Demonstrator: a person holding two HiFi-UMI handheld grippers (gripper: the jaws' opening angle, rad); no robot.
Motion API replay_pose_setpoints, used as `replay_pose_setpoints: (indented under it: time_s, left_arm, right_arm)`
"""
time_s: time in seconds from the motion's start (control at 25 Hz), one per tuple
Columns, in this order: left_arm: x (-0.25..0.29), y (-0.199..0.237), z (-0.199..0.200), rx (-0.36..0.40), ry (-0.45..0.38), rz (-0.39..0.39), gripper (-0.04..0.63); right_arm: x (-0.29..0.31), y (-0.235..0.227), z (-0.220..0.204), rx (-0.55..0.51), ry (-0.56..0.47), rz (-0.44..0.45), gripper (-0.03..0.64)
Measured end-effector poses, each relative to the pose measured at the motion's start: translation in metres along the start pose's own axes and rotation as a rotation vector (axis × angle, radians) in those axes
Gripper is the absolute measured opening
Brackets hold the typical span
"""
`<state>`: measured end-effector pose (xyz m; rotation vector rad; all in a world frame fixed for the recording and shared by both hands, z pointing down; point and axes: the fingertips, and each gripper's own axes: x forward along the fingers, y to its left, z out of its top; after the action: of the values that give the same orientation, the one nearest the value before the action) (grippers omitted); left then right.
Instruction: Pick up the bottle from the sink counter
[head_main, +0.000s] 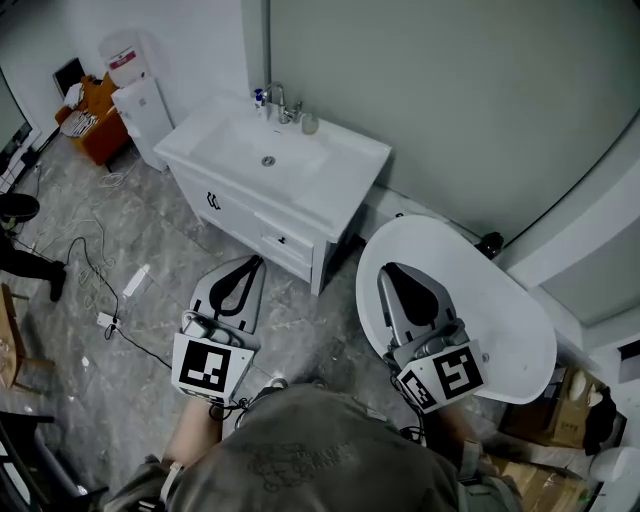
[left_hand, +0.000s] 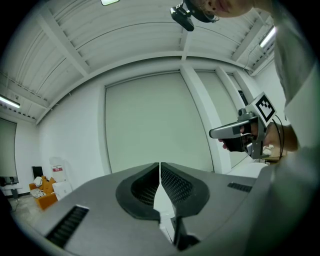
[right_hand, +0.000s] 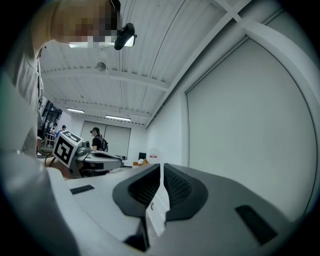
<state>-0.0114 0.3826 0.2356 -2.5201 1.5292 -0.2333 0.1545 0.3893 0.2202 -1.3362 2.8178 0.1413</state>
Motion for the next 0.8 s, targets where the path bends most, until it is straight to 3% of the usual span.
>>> replay_pose_setpoints:
  time_s: [0.2,0.44,0.8]
  left_arm:
    - [0.008,-0.007,-0.004,-0.001,0.008,0.041,0.024]
    - [0.02,-0.021,-0.015,0.002,0.029,0.051,0.023]
    - [0.041,-0.024,-0.026,0.02,0.008,0.051,0.024]
  right_arm:
    - [-0.005,-0.009,-0.009,-0.008,0.011,0.043,0.04]
    - [-0.015,-0.025,-0.027,0.031,0.023,0.049,0.04]
    - [-0.008,-0.037,-0.039,0.002,0.004,0.056,0.04]
